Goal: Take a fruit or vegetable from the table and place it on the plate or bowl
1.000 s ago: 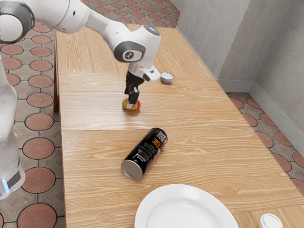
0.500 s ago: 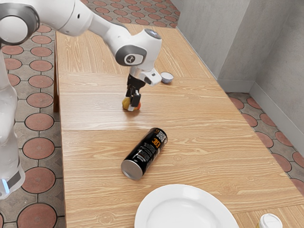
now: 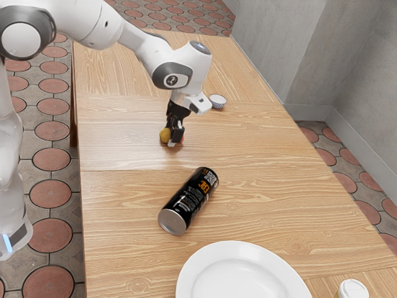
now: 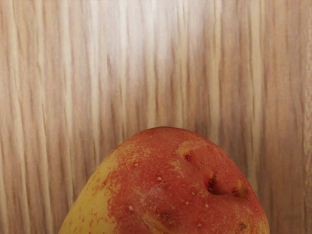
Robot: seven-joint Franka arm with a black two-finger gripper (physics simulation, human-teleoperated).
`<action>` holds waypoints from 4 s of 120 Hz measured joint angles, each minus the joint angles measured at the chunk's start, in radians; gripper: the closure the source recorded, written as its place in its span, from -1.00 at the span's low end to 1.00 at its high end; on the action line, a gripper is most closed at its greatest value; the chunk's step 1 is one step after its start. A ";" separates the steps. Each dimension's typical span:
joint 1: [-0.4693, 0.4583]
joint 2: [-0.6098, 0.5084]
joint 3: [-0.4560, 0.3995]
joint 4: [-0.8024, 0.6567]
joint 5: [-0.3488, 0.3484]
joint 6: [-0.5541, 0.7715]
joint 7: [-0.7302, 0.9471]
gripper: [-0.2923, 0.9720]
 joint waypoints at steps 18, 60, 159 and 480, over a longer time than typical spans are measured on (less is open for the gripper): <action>0.001 0.001 0.000 0.001 0.000 0.005 -0.002 -0.01; -0.001 -0.003 0.005 0.009 -0.017 0.008 -0.015 0.07; -0.003 -0.196 -0.101 0.113 -0.022 -0.215 -0.047 0.21; -0.071 0.252 -0.974 0.555 -0.020 -0.079 -0.451 0.32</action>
